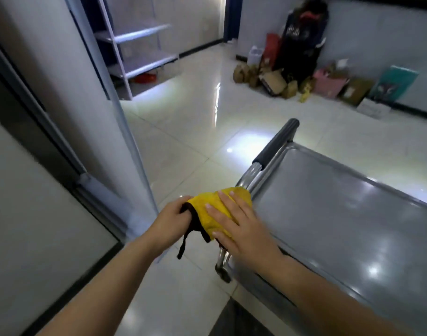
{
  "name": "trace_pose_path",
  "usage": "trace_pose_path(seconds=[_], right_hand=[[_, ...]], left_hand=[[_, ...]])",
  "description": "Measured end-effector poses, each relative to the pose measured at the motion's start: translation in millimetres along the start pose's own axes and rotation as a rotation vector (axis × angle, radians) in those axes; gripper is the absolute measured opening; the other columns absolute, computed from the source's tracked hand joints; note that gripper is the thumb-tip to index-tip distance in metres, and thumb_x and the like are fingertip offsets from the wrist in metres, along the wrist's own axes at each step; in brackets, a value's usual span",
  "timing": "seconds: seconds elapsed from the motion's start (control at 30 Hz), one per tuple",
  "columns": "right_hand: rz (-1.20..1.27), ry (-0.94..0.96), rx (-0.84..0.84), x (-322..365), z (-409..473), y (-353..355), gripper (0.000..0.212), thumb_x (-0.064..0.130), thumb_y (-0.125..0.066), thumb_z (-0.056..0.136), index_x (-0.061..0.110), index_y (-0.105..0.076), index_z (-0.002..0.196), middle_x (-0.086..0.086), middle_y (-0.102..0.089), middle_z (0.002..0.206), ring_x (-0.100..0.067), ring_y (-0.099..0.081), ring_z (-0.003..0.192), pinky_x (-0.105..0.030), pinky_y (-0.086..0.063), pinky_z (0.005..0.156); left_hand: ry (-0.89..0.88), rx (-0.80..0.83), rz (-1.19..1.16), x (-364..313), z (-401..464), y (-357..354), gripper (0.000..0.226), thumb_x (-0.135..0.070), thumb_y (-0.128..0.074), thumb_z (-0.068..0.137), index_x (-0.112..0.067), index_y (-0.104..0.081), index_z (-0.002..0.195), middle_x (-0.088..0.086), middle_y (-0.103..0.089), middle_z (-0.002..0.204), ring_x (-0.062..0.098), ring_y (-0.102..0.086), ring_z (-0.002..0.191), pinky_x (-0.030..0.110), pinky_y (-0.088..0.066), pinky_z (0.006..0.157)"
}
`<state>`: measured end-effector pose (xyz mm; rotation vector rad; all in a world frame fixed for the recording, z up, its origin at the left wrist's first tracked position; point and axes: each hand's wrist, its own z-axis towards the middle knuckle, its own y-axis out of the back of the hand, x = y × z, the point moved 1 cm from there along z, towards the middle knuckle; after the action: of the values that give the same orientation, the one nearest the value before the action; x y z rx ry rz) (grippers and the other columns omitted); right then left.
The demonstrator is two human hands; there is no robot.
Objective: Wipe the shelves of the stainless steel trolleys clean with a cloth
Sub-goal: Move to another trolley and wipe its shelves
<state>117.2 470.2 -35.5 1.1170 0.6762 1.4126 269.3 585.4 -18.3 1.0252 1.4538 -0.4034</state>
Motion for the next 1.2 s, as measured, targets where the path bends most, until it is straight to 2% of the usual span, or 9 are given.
trace_pose_path(seconds=[0.17, 0.3, 0.47, 0.6, 0.73, 0.87, 0.93, 1.03, 1.2], right_hand=[[0.016, 0.01, -0.02, -1, 58, 35, 0.059, 0.046, -0.04, 0.097, 0.031, -0.017, 0.149, -0.004, -0.009, 0.159, -0.029, -0.003, 0.147, -0.05, -0.02, 0.116], [-0.025, -0.037, -0.056, -18, 101, 43, 0.068, 0.058, -0.037, 0.094, 0.037, -0.005, 0.15, 0.001, 0.001, 0.161, -0.024, 0.004, 0.148, -0.044, -0.017, 0.117], [-0.065, -0.173, -0.097, -35, 142, 45, 0.092, 0.069, -0.05, 0.082, 0.036, 0.001, 0.151, 0.0, 0.011, 0.16, -0.024, 0.007, 0.147, -0.052, -0.017, 0.117], [-0.048, -0.313, -0.196, -49, 156, 55, 0.087, 0.046, -0.064, 0.085, 0.028, -0.01, 0.151, -0.004, 0.006, 0.16, -0.028, 0.0, 0.147, -0.055, -0.025, 0.113], [-0.088, -0.365, -0.296, -81, 159, 77, 0.073, 0.015, -0.061, 0.09, 0.022, -0.016, 0.148, -0.006, -0.007, 0.158, -0.033, -0.009, 0.146, -0.055, -0.031, 0.11], [-0.136, -0.385, -0.335, -128, 160, 105, 0.076, 0.003, -0.063, 0.085, 0.022, -0.021, 0.146, -0.006, -0.019, 0.155, -0.035, -0.022, 0.142, -0.055, -0.034, 0.108], [-0.186, -0.39, -0.378, -149, 160, 119, 0.077, -0.004, -0.067, 0.079, 0.018, -0.033, 0.144, -0.011, -0.03, 0.152, -0.038, -0.033, 0.137, -0.056, -0.039, 0.103], [-0.313, -0.409, -0.411, -176, 155, 134, 0.074, -0.011, -0.069, 0.07, 0.011, -0.047, 0.138, -0.017, -0.044, 0.143, -0.042, -0.045, 0.128, -0.054, -0.045, 0.098], [-0.387, -0.585, -0.374, -223, 136, 140, 0.076, -0.007, -0.074, 0.071, 0.016, -0.048, 0.138, -0.014, -0.044, 0.144, -0.04, -0.045, 0.129, -0.055, -0.045, 0.097]], left_hand=[[0.094, -0.002, -0.268, -64, 20, 30, 0.026, -0.012, -0.047, 0.095, -0.018, -0.072, 0.092, 0.017, -0.073, 0.093, 0.028, -0.071, 0.084, 0.037, -0.06, 0.074], [0.132, 0.095, -0.378, -91, 62, 52, 0.027, -0.021, -0.045, 0.097, -0.016, -0.07, 0.106, 0.015, -0.072, 0.102, 0.032, -0.07, 0.095, 0.045, -0.056, 0.086], [0.171, 0.237, -0.423, -118, 122, 64, 0.032, -0.024, -0.04, 0.1, -0.01, -0.066, 0.113, 0.011, -0.073, 0.105, 0.028, -0.069, 0.099, 0.044, -0.053, 0.092], [0.174, 0.369, -0.415, -142, 163, 54, 0.033, -0.021, -0.039, 0.1, -0.006, -0.063, 0.118, 0.013, -0.071, 0.11, 0.029, -0.068, 0.101, 0.041, -0.053, 0.089], [0.155, 0.491, -0.374, -174, 199, 26, 0.034, -0.02, -0.041, 0.097, -0.006, -0.064, 0.117, 0.014, -0.072, 0.107, 0.031, -0.069, 0.1, 0.043, -0.053, 0.09], [0.055, 0.578, -0.25, -208, 237, -3, 0.035, -0.02, -0.036, 0.094, -0.006, -0.061, 0.114, 0.01, -0.073, 0.089, 0.028, -0.07, 0.088, 0.046, -0.052, 0.089], [-0.019, 0.583, -0.11, -221, 254, -17, 0.035, -0.023, -0.039, 0.095, -0.009, -0.062, 0.117, 0.01, -0.072, 0.103, 0.025, -0.068, 0.097, 0.042, -0.052, 0.092], [-0.293, 0.62, 0.209, -233, 283, -33, 0.034, -0.032, -0.034, 0.101, -0.026, -0.06, 0.123, -0.006, -0.064, 0.121, 0.01, -0.061, 0.109, 0.029, -0.044, 0.091], [-0.589, 0.578, 0.649, -230, 356, -64, 0.052, -0.027, -0.036, 0.101, -0.03, -0.022, 0.151, -0.009, -0.026, 0.157, 0.01, -0.025, 0.142, 0.027, -0.02, 0.113]])
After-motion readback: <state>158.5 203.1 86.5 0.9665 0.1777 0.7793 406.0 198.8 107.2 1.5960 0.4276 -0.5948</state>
